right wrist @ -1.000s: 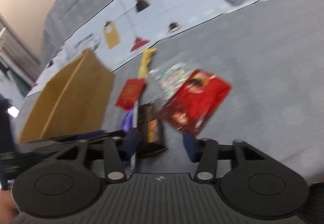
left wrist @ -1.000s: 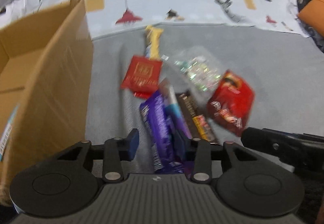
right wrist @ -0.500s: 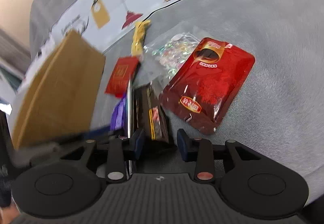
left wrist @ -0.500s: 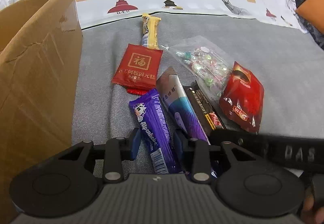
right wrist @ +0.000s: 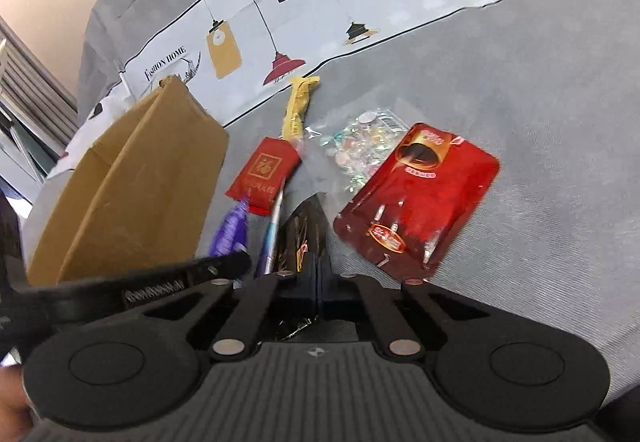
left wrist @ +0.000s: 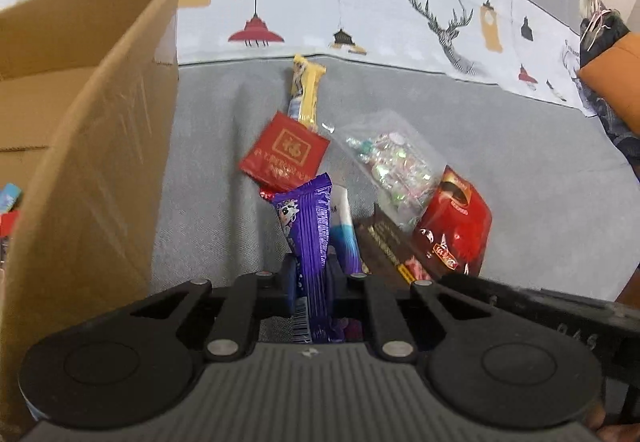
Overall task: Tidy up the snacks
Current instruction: 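Move both open grippers back to the snack pile, then grasp the purple bar with the left gripper while the right gripper grasps the dark chocolate bar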
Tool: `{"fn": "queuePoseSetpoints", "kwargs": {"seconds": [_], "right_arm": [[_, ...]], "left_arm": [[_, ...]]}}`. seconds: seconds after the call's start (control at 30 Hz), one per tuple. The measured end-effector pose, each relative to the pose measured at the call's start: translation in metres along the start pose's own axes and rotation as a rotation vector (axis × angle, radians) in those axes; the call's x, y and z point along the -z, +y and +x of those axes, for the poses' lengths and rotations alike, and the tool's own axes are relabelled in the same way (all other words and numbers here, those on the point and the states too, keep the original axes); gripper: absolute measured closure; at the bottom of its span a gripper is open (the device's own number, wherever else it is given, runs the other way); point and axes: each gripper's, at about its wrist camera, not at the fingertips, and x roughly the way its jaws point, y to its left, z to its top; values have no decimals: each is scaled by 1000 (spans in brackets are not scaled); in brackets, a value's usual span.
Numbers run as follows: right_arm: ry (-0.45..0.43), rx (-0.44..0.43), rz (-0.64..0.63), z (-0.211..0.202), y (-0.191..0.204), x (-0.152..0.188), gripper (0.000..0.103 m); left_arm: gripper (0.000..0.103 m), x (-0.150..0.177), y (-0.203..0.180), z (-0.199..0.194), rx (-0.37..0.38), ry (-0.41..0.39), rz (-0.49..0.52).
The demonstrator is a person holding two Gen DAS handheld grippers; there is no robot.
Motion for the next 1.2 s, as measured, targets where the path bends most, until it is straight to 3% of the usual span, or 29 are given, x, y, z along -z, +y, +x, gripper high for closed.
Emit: {"fn": "queuePoseSetpoints", "kwargs": {"seconds": [0.43,0.5,0.6,0.63,0.7,0.73,0.77,0.93,0.97,1.0,1.2], "right_arm": [[-116,31,-53,-39,11,2,103],[-97,41,-64,-35,10,4,103],[29,75,-48,-9,3,9,98],[46,95,-36,-4,2,11,91],[42,77,-73,-1,6,12,62],[46,74,-107,0,12,12,28],[44,86,-142,2,16,13,17],[82,136,-251,23,24,26,25],[76,168,-320,26,31,29,48],[71,210,-387,28,38,32,57],[57,183,-332,19,33,26,61]], "left_arm": [[88,9,-10,-22,25,-11,47],[88,12,-13,-19,12,-6,69],[88,17,-10,-9,-3,31,67],[88,18,-8,-6,-11,42,65],[88,19,-5,0,-28,66,61],[88,20,-2,2,-34,72,53],[88,20,2,5,-37,81,44],[86,21,6,16,-38,113,47],[86,21,2,17,-49,110,68],[85,22,0,17,-55,106,78],[90,17,-4,6,-20,85,102]]}}
